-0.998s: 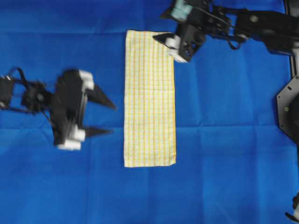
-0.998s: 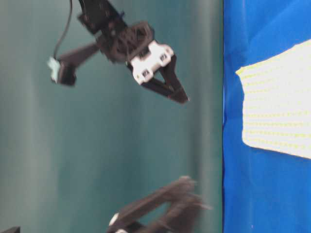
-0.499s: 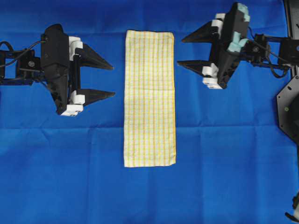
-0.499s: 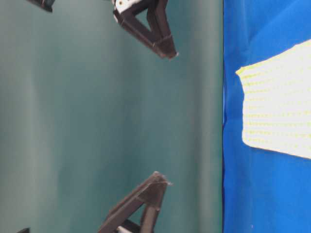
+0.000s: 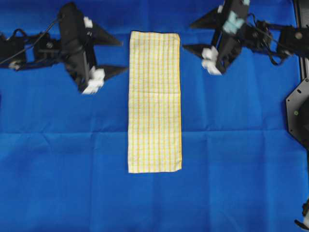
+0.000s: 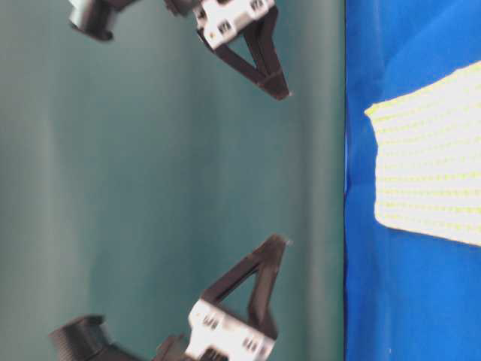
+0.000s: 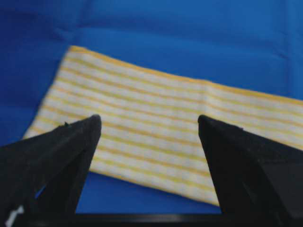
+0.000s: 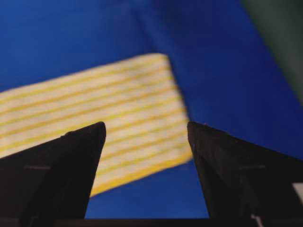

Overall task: Fold the yellow towel.
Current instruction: 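Move both grippers to the strip's top end and grasp its corners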

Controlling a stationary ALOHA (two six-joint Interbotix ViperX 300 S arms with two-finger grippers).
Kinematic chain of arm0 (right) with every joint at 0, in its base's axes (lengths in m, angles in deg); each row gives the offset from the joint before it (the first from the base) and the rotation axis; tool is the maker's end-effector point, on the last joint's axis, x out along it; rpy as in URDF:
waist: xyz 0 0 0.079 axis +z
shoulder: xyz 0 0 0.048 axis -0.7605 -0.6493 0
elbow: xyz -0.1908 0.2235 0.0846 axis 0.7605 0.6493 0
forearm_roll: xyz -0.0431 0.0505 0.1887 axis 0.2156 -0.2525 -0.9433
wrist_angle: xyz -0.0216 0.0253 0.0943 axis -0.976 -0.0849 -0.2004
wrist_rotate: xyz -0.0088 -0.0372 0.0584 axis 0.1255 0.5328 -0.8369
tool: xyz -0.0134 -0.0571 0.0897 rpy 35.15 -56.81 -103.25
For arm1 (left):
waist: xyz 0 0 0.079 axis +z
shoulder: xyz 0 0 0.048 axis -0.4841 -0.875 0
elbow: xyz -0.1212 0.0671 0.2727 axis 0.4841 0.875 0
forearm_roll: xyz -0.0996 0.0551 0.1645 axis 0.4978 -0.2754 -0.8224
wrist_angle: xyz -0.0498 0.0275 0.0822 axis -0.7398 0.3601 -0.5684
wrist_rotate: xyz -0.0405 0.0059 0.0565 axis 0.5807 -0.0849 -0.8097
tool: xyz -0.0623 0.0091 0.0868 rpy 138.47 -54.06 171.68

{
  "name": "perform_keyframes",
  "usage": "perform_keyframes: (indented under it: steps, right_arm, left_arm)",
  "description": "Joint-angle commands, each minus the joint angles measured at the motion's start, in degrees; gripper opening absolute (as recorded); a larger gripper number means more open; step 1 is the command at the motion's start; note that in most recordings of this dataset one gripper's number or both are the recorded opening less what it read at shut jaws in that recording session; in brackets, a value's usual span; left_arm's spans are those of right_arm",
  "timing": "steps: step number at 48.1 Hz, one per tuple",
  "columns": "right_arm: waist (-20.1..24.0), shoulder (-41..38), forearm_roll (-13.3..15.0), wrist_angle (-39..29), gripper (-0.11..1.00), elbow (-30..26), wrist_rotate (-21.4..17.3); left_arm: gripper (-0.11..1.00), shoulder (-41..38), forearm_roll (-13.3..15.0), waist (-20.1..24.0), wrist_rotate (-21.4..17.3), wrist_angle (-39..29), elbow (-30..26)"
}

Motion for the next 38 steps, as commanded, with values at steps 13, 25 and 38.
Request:
perform_keyframes:
  steps: [13,25,38]
  right_arm:
    - [-5.3,-11.6,-0.2,-0.7,0.72,-6.3,0.0]
    - [-5.7,-18.5,-1.8,0.0,0.72,-8.3,-0.1]
    - [-5.6,-22.0,-4.4,2.5,0.72,-9.2,-0.2]
  left_arm:
    - [0.79,-14.2,-0.2,8.7,0.0,4.2,-7.0]
    - [0.78,-22.2,-0.1,10.4,0.1,8.6,-9.6]
    - [0.76,-25.8,0.1,10.7,0.2,10.7,-10.4]
